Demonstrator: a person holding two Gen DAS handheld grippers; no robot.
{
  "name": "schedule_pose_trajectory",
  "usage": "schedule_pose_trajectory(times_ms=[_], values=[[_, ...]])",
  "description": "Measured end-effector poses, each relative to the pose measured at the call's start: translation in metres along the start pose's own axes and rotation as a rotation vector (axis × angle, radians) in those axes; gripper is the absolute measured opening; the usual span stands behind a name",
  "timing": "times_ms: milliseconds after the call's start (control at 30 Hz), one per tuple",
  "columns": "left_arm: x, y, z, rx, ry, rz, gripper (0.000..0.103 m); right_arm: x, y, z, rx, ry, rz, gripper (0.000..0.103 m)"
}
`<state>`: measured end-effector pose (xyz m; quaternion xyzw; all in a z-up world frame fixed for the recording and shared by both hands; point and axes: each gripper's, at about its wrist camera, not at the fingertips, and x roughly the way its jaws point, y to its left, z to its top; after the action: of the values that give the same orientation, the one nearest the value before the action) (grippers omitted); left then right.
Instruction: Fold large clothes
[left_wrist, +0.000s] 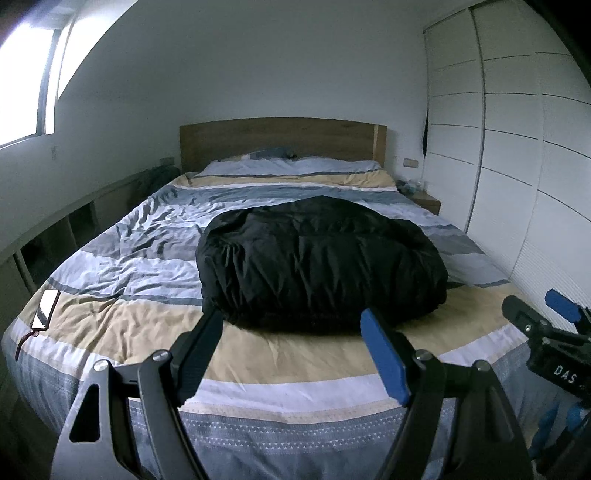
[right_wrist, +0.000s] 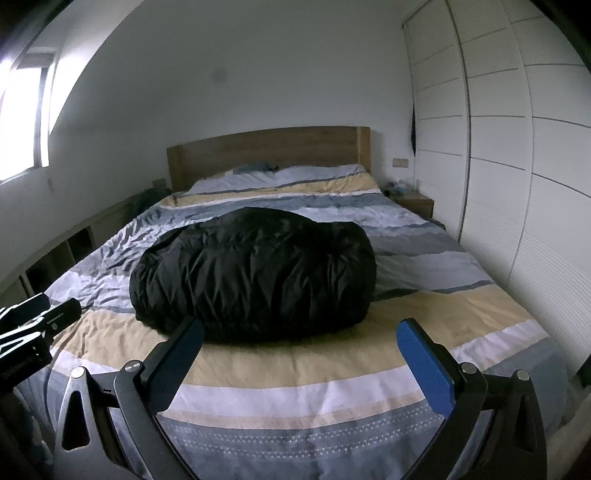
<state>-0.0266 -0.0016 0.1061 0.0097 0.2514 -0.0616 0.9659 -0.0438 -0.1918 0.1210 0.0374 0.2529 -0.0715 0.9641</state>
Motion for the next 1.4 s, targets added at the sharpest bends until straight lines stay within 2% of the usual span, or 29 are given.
schedule_pose_trajectory(times_ms=[1400], values=[[0.002,0.003,-0.009,0.010,0.021,0.004,0.076,0.009,0.000,-0.013,-0.020,0.047,-0.012,0.103]])
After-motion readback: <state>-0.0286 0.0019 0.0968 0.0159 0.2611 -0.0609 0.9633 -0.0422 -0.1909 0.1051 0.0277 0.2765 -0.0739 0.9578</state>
